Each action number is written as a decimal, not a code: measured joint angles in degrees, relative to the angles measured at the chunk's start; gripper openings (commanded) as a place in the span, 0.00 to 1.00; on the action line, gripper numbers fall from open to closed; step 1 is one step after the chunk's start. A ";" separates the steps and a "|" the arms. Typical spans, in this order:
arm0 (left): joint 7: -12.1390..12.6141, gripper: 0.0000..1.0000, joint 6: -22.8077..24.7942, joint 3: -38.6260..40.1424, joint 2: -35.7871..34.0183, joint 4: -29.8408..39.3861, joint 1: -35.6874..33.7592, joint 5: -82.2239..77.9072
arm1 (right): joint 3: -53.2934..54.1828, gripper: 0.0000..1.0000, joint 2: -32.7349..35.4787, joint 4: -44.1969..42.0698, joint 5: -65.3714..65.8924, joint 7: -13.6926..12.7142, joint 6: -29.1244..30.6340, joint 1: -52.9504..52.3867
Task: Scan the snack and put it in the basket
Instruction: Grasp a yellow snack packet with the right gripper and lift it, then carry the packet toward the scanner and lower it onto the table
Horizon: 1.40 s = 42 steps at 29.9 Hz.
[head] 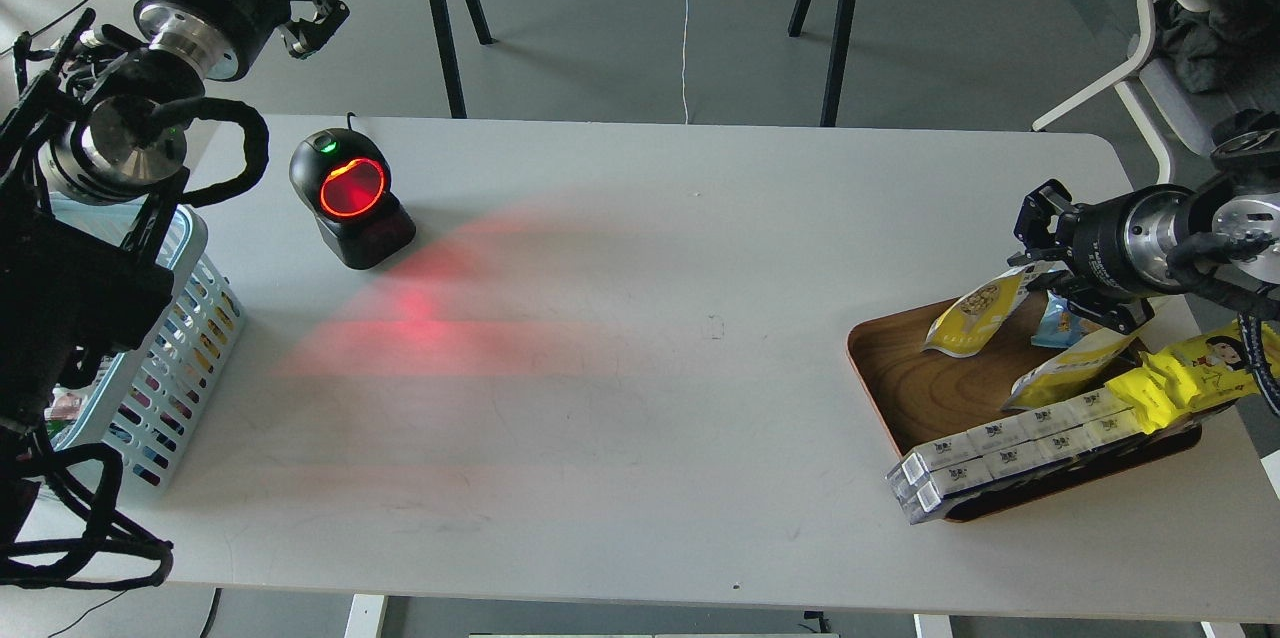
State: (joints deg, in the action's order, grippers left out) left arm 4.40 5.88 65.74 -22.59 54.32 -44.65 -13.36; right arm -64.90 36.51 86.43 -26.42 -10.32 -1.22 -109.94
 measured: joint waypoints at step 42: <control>0.02 1.00 -0.60 -0.66 -1.01 -3.61 0.32 -0.27 | 21.14 0.00 1.59 6.17 -8.30 0.12 -5.42 -19.52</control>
State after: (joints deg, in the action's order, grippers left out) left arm 4.41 5.29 65.09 -23.60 50.71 -44.33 -13.63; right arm -43.76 38.10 92.60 -34.73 -10.20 -6.64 -129.46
